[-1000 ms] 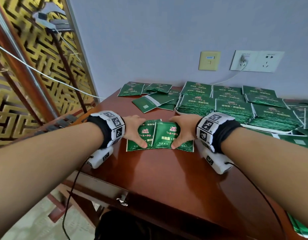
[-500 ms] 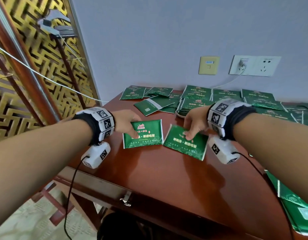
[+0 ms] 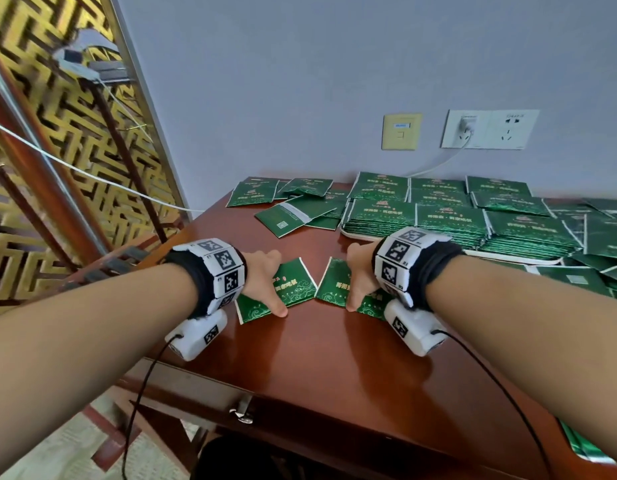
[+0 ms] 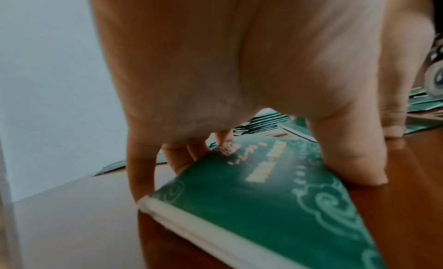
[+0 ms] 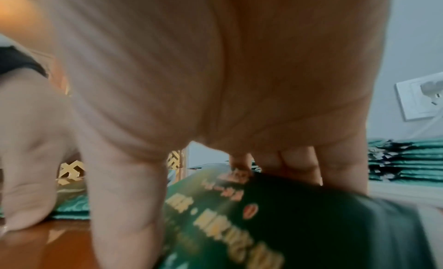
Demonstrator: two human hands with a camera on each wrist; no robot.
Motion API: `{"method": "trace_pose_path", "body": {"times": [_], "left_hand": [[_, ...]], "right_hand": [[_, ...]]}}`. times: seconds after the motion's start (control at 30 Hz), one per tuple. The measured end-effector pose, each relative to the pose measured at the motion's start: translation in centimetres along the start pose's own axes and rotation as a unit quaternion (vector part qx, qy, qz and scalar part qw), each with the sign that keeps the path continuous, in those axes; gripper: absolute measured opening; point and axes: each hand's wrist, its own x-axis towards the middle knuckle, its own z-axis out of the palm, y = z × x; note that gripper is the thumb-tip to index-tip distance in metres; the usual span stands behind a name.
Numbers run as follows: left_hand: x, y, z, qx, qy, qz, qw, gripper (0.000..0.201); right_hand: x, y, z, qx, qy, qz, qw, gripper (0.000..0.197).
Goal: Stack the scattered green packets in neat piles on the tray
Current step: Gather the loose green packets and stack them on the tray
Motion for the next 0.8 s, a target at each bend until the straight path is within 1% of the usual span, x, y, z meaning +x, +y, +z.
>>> {"method": "trace_pose_path", "body": {"times": [0.07,0.17,0.3,0.37,0.47,0.6,0.7,0.8], "left_hand": [[0.0,0.0,0.4,-0.023,-0.003,0.007,1.0,0.087],[-0.1,0.4,0.7,-0.048,-0.016,0.017,0.999,0.085],[-0.5,1.0,0.3,-0.044,-0.013,0.028,0.999,0.093],[-0.4,1.4,-0.4,-0.046,0.002,0.033,0.998,0.096],[0.0,2.2,-2.2,-0.058,0.038,0.049,0.996,0.09],[0.8,4.0,-5.2,-0.044,0.083,0.081,0.992,0.089],[2.1,5.7,-8.0,-0.028,0.126,0.11,0.986,0.083],[4.2,7.4,-10.4,-0.029,0.159,0.14,0.977,0.076]], "right_hand": [[-0.1,0.0,0.6,0.034,0.014,0.013,0.999,0.085],[-0.3,0.4,1.2,0.075,0.003,0.007,0.997,0.094],[-1.4,1.8,0.9,0.075,0.007,-0.019,0.997,0.113],[-1.5,2.5,0.5,0.082,0.027,-0.019,0.996,0.108],[-1.3,4.0,0.2,0.097,0.053,0.0,0.994,0.095],[-1.3,6.7,-0.8,0.113,0.097,0.006,0.989,0.094],[-1.0,9.1,-1.9,0.111,0.131,0.014,0.985,0.09],[-0.4,11.6,-3.1,0.112,0.145,0.025,0.983,0.094]]}}
